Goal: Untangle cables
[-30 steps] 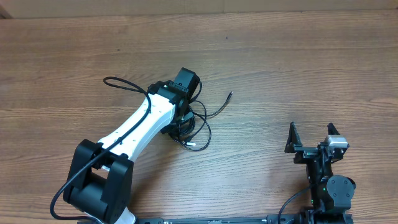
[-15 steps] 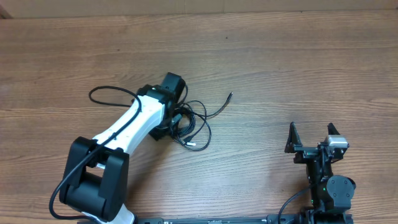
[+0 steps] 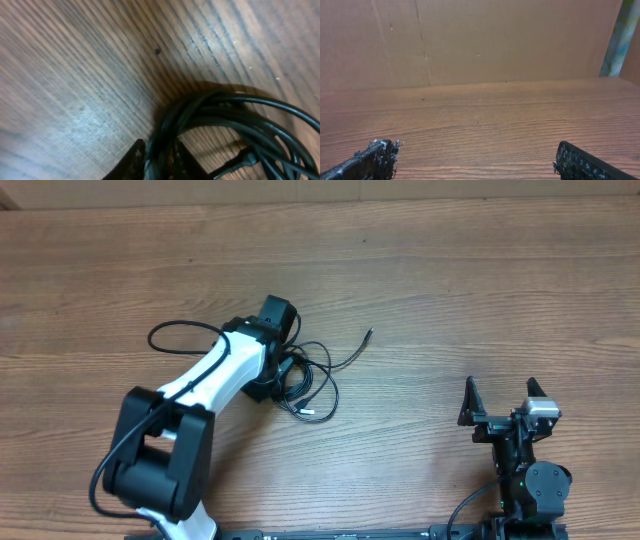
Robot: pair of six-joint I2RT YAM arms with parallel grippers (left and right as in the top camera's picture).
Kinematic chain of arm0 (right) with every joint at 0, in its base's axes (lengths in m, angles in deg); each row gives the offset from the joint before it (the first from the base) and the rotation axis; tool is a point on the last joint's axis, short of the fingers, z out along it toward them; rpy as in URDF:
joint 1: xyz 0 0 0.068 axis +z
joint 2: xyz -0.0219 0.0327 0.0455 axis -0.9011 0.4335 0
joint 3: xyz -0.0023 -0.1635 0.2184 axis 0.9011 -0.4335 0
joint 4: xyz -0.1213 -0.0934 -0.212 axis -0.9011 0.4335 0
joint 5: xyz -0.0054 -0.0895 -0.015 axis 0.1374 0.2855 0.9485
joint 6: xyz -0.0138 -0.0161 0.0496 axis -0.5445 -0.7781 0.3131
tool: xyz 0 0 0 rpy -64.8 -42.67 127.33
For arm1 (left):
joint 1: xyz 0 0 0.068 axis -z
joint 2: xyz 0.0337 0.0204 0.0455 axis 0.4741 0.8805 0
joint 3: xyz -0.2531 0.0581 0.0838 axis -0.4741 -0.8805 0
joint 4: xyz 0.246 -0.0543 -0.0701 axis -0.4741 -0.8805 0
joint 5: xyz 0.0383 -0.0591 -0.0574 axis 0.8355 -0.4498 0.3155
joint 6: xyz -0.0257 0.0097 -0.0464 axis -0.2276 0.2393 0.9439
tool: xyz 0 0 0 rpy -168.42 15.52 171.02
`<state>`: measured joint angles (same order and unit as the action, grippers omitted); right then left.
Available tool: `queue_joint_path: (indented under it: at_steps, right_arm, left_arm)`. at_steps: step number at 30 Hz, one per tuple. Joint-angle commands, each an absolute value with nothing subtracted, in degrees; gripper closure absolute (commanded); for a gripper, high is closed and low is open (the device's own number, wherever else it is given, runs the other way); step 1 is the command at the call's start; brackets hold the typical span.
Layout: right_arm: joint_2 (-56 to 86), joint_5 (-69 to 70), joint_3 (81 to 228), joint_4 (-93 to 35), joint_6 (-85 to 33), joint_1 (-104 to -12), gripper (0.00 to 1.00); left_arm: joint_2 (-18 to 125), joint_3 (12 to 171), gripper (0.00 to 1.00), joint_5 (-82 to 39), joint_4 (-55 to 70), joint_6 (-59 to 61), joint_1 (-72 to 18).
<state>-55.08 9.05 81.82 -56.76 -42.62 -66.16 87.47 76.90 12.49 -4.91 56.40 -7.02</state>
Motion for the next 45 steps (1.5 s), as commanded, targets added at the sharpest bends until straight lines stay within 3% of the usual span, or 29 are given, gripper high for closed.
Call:
queue_joint_path:
  at_steps: [1,10,25,45]
  right_arm:
    - [-55.6,9.1,81.2,-57.1,-42.7,-66.2,0.0]
    - [-55.6,9.1,81.2,-57.1,-42.7,-66.2,0.0]
    - [-55.6,9.1,81.2,-57.1,-42.7,-66.2,0.0]
    - [-55.6,9.1,81.2,-57.1,-42.7,-66.2,0.0]
  left_arm:
    - [91.1,76.3,0.96,12.3,-4.9,56.7,-7.2]
    - [87.7,79.3,0.96,12.9,-7.5,48.6,-7.3]
    - [67.0,84.5,0.96,13.3,-17.0,40.6,-7.3]
    - [66.1,84.5,0.96,9.8,-17.9,40.2,-7.3]
